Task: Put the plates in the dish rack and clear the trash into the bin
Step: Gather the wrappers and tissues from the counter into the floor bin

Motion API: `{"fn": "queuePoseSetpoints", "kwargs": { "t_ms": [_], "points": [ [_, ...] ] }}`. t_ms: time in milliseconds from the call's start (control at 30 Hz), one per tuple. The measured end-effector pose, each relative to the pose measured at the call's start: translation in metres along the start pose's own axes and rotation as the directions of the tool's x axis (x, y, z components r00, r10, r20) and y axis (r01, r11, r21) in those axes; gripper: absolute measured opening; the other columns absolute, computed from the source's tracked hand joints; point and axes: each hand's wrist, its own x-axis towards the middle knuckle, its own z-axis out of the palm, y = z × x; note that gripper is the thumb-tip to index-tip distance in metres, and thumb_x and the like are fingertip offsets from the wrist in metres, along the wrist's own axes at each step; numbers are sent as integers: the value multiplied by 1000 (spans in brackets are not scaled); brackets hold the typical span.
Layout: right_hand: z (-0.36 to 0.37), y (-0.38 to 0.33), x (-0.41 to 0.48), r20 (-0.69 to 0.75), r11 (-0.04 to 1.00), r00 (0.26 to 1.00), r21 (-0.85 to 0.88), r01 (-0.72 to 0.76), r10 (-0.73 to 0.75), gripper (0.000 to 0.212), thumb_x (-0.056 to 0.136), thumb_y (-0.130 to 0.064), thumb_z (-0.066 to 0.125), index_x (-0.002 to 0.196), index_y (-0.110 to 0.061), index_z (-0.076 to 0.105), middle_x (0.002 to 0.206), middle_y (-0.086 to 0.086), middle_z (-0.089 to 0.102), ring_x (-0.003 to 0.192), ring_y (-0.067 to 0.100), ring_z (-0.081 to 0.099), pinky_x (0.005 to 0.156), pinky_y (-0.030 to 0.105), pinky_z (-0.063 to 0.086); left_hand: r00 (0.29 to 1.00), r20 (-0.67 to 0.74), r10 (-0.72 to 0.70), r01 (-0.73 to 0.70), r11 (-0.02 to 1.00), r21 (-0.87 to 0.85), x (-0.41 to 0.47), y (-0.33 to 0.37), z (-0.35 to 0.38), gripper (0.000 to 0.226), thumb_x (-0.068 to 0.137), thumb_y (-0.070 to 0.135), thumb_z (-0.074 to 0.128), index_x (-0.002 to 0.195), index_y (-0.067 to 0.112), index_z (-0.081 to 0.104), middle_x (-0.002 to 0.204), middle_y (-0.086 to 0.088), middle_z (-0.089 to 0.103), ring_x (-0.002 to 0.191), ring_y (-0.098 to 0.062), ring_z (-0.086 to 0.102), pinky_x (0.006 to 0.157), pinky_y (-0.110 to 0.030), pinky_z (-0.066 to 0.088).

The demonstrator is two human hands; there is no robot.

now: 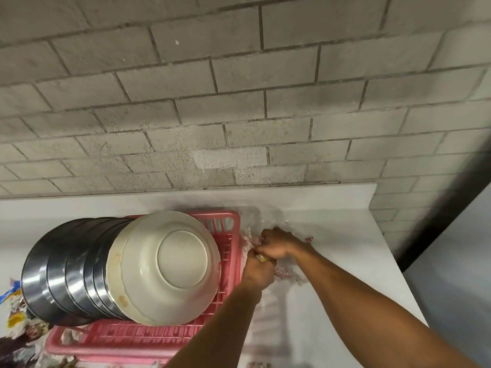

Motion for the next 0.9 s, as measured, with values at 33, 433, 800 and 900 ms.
{"fn": "queuePoseSetpoints", "kwargs": {
  "t_ms": [33, 433, 800, 900],
  "points": [
    [0, 2, -4, -26, 999, 1000, 44, 9, -8, 50, 87, -57, 58, 121, -21, 59, 119, 10, 60, 108, 32, 61, 98, 43, 49, 1000, 15, 3, -3, 1000, -6, -1, 1, 0, 41, 89, 8, 55, 130, 13, 53, 124, -12, 65, 97, -21, 65, 89, -42, 60],
    [10, 34, -51, -219, 584, 962, 808, 85, 164, 31, 77, -25, 76, 99, -7, 64, 92, 16, 75, 85, 26, 75, 77, 43, 60, 961, 187, 205, -217, 975, 45, -26, 15, 10, 55, 82, 4, 52, 129, 32, 51, 113, -1, 71, 100, -21, 72, 83, -39, 60],
    [18, 48, -72, -280, 384, 888, 914, 130, 365, 9, 91, -5, 66, 96, -9, 59, 102, 23, 71, 91, 36, 73, 82, 49, 59, 916, 381, 127, -198, 968, 153, -46, 31, 12, 79, 88, 0, 57, 154, 31, 27, 131, 3, 55, 79, -22, 62, 70, -34, 52],
    [11, 48, -81, -245, 312, 891, 942, 125, 382, 10, 90, -3, 65, 99, -6, 62, 99, 25, 72, 79, 36, 72, 64, 43, 59, 935, 327, 137, -200, 965, 168, -43, 38, 5, 84, 85, -6, 60, 155, 24, 26, 141, 0, 42, 69, -21, 59, 61, -32, 48]
  ]
}}
